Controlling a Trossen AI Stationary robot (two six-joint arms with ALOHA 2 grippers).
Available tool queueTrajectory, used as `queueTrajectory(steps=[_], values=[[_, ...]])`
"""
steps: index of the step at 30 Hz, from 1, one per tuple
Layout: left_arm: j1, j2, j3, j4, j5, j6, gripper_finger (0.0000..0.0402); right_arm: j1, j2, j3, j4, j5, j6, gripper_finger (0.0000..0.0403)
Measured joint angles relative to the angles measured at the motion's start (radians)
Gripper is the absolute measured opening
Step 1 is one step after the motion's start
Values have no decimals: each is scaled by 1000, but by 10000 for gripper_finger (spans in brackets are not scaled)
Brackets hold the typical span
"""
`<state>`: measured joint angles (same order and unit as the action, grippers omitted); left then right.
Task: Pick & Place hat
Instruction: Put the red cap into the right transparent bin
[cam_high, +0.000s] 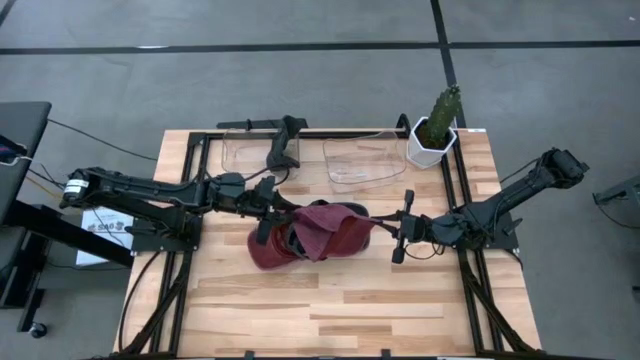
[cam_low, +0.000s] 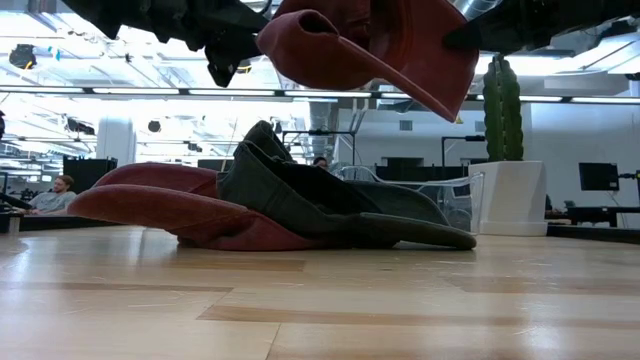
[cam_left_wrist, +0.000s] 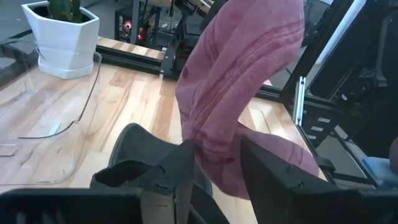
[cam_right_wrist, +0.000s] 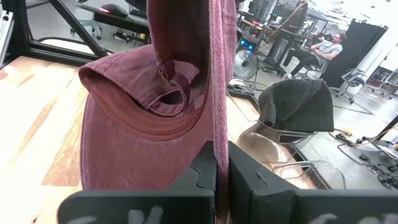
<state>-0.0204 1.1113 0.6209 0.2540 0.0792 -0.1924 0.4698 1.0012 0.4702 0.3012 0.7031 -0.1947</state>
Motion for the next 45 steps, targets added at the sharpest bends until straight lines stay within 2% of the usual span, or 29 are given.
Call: queueTrajectory(steps=[5, 8, 11, 14, 16, 22, 33, 45], values=[[10, 16, 0, 46, 0, 0, 126, 0, 0, 0, 0, 0, 0, 2], [23, 16, 0, 50, 0, 1, 112, 0, 0, 0, -1, 1, 0, 2], [30, 16, 0, 58, -2, 0, 80, 0, 0, 0, -1, 1, 1, 2], [29, 16, 0, 66, -18, 1, 28, 0, 0, 0, -1, 1, 3, 3], [29, 16, 0, 74, -24, 0, 11, 0, 0, 0, -1, 1, 3, 6], [25, 16, 0, 88, -26, 1, 10, 0, 0, 0, 0, 1, 3, 22], [-14, 16, 0, 179, -26, -23, 10, -1, 0, 0, 0, 6, 3, 19], [-21, 17, 0, 242, -26, -34, 10, -1, 2, 0, -26, 33, 11, 109]])
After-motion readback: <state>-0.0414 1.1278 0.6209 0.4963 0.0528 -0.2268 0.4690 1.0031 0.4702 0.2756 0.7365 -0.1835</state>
